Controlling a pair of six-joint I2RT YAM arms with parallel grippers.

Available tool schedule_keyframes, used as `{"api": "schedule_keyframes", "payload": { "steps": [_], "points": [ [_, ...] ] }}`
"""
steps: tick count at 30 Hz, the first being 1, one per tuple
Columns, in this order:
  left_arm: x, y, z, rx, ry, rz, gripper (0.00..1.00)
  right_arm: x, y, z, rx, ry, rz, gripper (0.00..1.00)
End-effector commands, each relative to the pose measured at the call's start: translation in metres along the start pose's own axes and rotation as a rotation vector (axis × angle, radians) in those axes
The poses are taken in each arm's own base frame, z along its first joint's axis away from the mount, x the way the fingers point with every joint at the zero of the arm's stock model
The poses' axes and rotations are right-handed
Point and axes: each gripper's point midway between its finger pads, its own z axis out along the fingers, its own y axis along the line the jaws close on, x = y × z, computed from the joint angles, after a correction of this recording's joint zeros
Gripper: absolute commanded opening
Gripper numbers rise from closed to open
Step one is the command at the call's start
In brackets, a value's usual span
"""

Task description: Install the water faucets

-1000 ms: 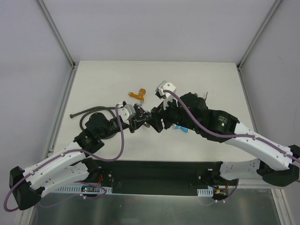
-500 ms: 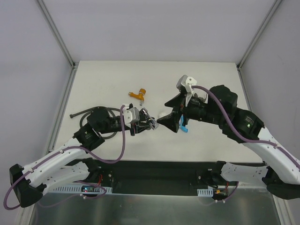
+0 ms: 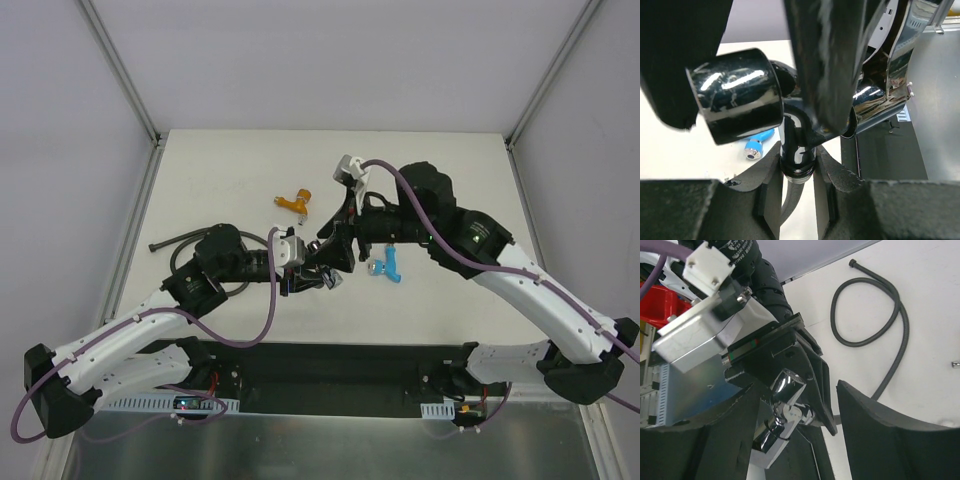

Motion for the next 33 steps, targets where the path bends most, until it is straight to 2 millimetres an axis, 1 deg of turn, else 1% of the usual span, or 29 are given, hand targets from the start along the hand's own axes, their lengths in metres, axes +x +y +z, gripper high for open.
{"api": "schedule_keyframes", "payload": {
  "steps": [1, 2, 5, 6, 8, 9, 10, 11, 12, 15, 16, 17, 19, 20, 21, 22, 23, 24, 25, 26, 27, 28, 29, 33],
  "points": [
    [-0.044, -0.007, -0.003, 0.039, -0.106, 0.103, 0.00, -0.025, 0.020, 0.002, -0.110, -0.071, 0.022, 0.64],
    [-0.045, -0.007, -0.003, 0.037, -0.107, 0.105, 0.00, -0.027, 0.021, 0.004, -0.121, -0.080, 0.022, 0.63],
    [-0.046, -0.004, -0.004, 0.019, -0.110, 0.107, 0.00, -0.026, 0.023, 0.008, -0.142, -0.082, 0.050, 0.50],
    [-0.045, 0.000, -0.004, -0.006, -0.107, 0.105, 0.00, -0.025, 0.022, 0.009, -0.140, -0.080, 0.060, 0.41],
    [-0.047, 0.005, -0.006, -0.045, -0.114, 0.106, 0.00, -0.025, 0.018, 0.010, -0.120, -0.085, 0.071, 0.29],
    [-0.047, 0.012, -0.007, -0.085, -0.116, 0.107, 0.00, -0.024, 0.017, 0.010, -0.110, -0.090, 0.070, 0.16],
    [-0.049, 0.014, -0.009, -0.105, -0.131, 0.110, 0.00, -0.024, 0.016, 0.010, -0.102, -0.095, 0.098, 0.11],
    [-0.049, 0.016, -0.010, -0.123, -0.134, 0.107, 0.00, -0.023, 0.012, 0.010, -0.076, -0.100, 0.120, 0.02],
    [-0.051, 0.021, -0.012, -0.153, -0.140, 0.109, 0.00, -0.023, 0.010, 0.010, -0.063, -0.108, 0.133, 0.02],
    [-0.056, 0.025, -0.016, -0.197, -0.163, 0.109, 0.00, -0.022, 0.002, 0.010, -0.013, -0.138, 0.181, 0.01],
    [-0.054, 0.028, -0.017, -0.211, -0.163, 0.105, 0.00, -0.024, 0.000, 0.008, 0.004, -0.160, 0.188, 0.02],
    [-0.057, 0.029, -0.018, -0.222, -0.176, 0.111, 0.00, -0.020, -0.009, 0.009, 0.052, -0.166, 0.213, 0.02],
    [-0.056, 0.034, -0.022, -0.264, -0.183, 0.107, 0.00, -0.020, -0.013, 0.004, 0.093, -0.194, 0.251, 0.02],
    [-0.058, 0.036, -0.023, -0.278, -0.191, 0.111, 0.00, -0.014, -0.023, 0.005, 0.147, -0.201, 0.270, 0.02],
    [-0.059, 0.038, -0.025, -0.293, -0.198, 0.112, 0.00, -0.014, -0.025, 0.003, 0.171, -0.215, 0.295, 0.02],
    [-0.059, 0.040, -0.027, -0.314, -0.202, 0.107, 0.00, -0.014, -0.023, 0.000, 0.185, -0.228, 0.298, 0.02],
    [-0.060, 0.041, -0.028, -0.323, -0.209, 0.108, 0.00, -0.011, -0.032, 0.000, 0.240, -0.240, 0.308, 0.02],
    [-0.062, 0.042, -0.029, -0.331, -0.221, 0.111, 0.00, -0.013, -0.033, -0.002, 0.263, -0.257, 0.314, 0.02],
    [-0.062, 0.043, -0.031, -0.342, -0.226, 0.110, 0.00, -0.009, -0.031, 0.000, 0.277, -0.252, 0.324, 0.02],
    [-0.062, 0.044, -0.032, -0.353, -0.227, 0.109, 0.00, -0.009, -0.040, -0.002, 0.344, -0.273, 0.332, 0.02],
    [-0.063, 0.045, -0.033, -0.361, -0.235, 0.112, 0.00, -0.006, -0.043, -0.001, 0.372, -0.271, 0.337, 0.02],
    [-0.062, 0.045, -0.033, -0.362, -0.237, 0.111, 0.00, -0.004, -0.041, 0.001, 0.384, -0.271, 0.349, 0.02],
    [-0.062, 0.047, -0.034, -0.372, -0.238, 0.112, 0.00, -0.003, -0.049, -0.001, 0.436, -0.287, 0.357, 0.02],
    [-0.064, 0.048, -0.037, -0.391, -0.254, 0.117, 0.00, 0.006, -0.058, 0.001, 0.513, -0.310, 0.421, 0.02]
  ]
}}
